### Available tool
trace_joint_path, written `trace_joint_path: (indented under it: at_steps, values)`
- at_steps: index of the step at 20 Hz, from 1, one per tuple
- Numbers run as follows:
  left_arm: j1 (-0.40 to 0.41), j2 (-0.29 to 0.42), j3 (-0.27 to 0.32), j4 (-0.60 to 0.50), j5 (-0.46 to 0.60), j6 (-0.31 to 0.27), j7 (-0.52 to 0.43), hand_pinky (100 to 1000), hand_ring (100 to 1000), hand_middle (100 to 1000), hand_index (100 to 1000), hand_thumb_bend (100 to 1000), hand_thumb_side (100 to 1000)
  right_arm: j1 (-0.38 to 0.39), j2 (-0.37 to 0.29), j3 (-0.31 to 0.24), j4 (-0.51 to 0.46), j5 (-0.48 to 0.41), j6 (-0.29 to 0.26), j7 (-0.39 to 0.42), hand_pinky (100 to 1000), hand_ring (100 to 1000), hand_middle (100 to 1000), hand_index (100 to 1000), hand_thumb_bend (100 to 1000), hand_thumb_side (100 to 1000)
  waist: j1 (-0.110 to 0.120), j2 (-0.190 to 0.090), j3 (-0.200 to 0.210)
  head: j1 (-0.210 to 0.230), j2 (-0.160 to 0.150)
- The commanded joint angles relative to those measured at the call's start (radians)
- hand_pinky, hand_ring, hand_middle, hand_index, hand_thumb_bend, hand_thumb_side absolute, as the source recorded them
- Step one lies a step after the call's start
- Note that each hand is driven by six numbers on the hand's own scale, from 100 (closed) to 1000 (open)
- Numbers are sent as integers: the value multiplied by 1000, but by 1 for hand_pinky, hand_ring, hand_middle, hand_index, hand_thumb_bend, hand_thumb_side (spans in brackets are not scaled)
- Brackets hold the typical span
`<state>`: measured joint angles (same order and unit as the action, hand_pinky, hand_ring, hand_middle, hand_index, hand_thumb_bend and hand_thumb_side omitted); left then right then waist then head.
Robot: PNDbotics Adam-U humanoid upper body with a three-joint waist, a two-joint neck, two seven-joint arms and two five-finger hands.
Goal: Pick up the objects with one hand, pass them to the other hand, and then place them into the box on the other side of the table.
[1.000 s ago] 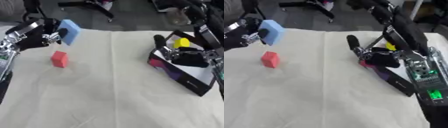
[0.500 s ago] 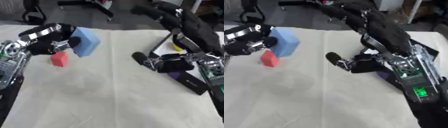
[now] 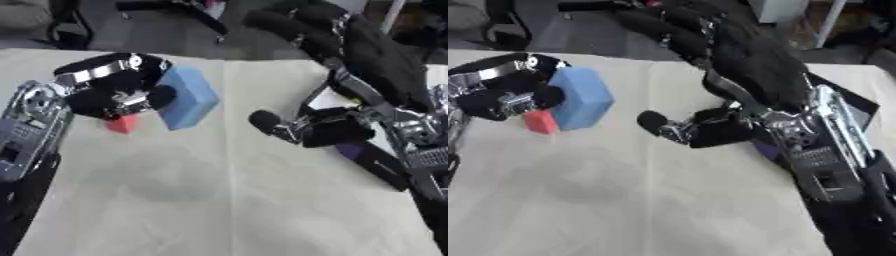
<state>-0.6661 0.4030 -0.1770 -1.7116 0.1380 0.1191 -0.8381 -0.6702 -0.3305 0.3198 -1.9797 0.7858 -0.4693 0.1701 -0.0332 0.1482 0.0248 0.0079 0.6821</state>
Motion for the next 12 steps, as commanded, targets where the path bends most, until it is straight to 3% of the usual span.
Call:
trace_joint_path:
  at_steps: [1,12]
  values:
    - [-26,5,-2,-24,10,-13,-12,602,470,389,530,100,580,-22,3,3,-20,-17,3,13,873,834,849,991,365,326,1,-20,0,-2,-13]
    - [-55,-2,-18,-21,-28,-110,-29,614,475,389,534,100,553,-35,16,19,-20,-174,27,119,873,831,848,964,313,348,-4,-23,3,-3,-13]
